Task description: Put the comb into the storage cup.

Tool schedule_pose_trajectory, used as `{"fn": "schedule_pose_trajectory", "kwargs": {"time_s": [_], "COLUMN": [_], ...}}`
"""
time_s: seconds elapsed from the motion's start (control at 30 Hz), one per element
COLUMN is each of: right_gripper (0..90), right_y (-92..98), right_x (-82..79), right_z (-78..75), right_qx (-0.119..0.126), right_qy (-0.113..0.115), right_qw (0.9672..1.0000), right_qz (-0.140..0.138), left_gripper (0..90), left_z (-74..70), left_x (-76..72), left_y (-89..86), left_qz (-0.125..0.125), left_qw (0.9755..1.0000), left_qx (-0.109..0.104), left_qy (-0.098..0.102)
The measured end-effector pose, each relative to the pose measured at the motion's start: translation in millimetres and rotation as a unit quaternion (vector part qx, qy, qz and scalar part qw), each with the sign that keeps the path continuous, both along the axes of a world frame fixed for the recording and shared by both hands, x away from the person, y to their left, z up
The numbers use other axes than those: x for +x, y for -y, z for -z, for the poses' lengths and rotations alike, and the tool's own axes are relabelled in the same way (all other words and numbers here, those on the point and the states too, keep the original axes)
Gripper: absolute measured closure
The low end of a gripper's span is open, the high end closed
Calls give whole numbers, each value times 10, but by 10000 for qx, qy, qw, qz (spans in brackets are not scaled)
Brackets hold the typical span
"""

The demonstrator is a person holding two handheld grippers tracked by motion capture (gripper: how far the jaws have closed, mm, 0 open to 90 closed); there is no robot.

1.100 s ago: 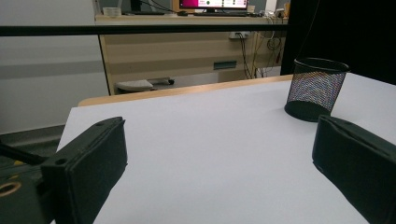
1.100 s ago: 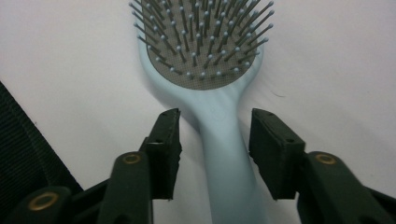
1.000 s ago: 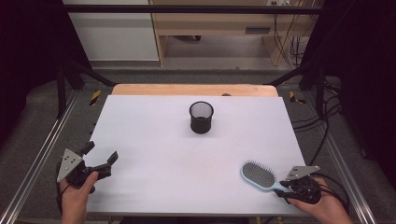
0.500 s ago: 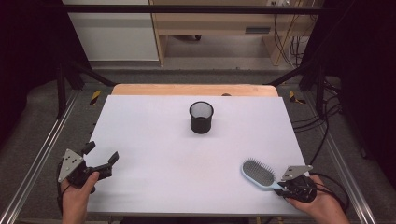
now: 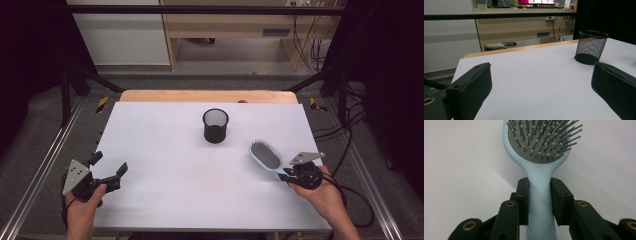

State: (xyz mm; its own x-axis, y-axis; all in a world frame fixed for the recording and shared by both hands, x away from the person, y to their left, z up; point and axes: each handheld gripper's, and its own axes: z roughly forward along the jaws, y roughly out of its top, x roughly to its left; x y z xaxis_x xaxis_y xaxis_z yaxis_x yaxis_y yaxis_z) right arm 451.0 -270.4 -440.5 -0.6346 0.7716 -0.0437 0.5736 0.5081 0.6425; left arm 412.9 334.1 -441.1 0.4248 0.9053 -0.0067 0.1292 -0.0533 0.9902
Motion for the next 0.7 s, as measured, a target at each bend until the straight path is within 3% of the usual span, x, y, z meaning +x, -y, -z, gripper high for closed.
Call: {"fn": "schedule_pose_trajectory", "kwargs": {"time_s": [0.17,0.33,0.43,0.5,0.7], "right_gripper": [695,695,695,695,695], "right_y": [-159,-280,-343,-389,-469], "right_x": [189,256,271,274,258], "right_z": [19,35,27,9,-72], "right_qx": [121,494,754,945,1202], "right_qy": [113,347,549,676,1086], "right_qw": [9995,9966,9929,9898,9825], "right_qz": [252,565,732,826,923], "left_gripper": [29,52,52,53,48], "left_z": [-18,-62,-85,-103,-108], "left_x": [5,-29,-40,-35,20], "left_y": [30,65,115,175,450], "left_qz": [71,223,329,363,612], "left_qw": [9999,9994,9992,9992,9980], "left_qx": [-12,76,-21,49,42], "left_qy": [-85,-235,-230,-161,-169]}}
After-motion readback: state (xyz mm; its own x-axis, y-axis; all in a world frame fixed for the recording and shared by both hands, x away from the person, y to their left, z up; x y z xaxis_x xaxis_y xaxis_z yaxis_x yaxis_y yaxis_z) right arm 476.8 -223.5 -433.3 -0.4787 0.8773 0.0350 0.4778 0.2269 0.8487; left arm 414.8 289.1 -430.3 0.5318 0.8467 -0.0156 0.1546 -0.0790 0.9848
